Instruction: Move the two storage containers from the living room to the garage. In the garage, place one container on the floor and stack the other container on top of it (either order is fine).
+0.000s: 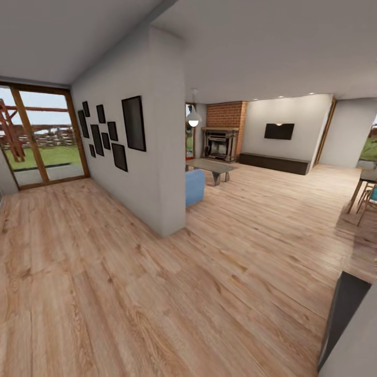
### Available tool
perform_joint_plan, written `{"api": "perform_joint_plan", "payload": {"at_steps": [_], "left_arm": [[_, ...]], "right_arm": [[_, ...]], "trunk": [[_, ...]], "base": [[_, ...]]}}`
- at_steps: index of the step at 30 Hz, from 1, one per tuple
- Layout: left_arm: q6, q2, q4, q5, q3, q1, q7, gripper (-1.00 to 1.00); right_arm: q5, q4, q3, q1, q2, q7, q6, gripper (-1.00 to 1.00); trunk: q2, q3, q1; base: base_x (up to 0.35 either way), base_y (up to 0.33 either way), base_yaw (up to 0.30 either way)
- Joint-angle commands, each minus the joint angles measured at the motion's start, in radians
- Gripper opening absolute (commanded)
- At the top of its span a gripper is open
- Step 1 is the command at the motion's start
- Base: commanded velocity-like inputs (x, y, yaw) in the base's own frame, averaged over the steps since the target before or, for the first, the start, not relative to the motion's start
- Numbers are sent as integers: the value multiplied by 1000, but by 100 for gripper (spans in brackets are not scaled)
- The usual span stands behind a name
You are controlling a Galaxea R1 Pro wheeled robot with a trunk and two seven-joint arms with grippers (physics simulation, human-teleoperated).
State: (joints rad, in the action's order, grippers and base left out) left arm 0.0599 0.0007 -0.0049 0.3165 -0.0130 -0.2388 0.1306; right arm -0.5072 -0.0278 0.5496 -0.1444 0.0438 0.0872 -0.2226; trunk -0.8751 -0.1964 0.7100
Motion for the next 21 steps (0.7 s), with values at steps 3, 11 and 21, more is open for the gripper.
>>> {"api": "perform_joint_plan", "payload": {"at_steps": [3, 11, 21], "left_arm": [[3, -2, 0, 2, -1, -1, 1, 100], [3, -2, 2, 5, -2, -1, 1, 100], [1, 1, 2, 4, -2, -1, 1, 100]], "right_arm": [[-2, -3, 10, -1, -2, -1, -2, 100], [3, -3, 13, -1, -1, -9, 1, 100], [4, -3, 13, -1, -1, -10, 2, 100]], "trunk": [[-1, -1, 1], [-1, -1, 1], [-1, -1, 1]], "base": [[323, 0, -218], [323, 0, -283], [323, 0, -271]]}}
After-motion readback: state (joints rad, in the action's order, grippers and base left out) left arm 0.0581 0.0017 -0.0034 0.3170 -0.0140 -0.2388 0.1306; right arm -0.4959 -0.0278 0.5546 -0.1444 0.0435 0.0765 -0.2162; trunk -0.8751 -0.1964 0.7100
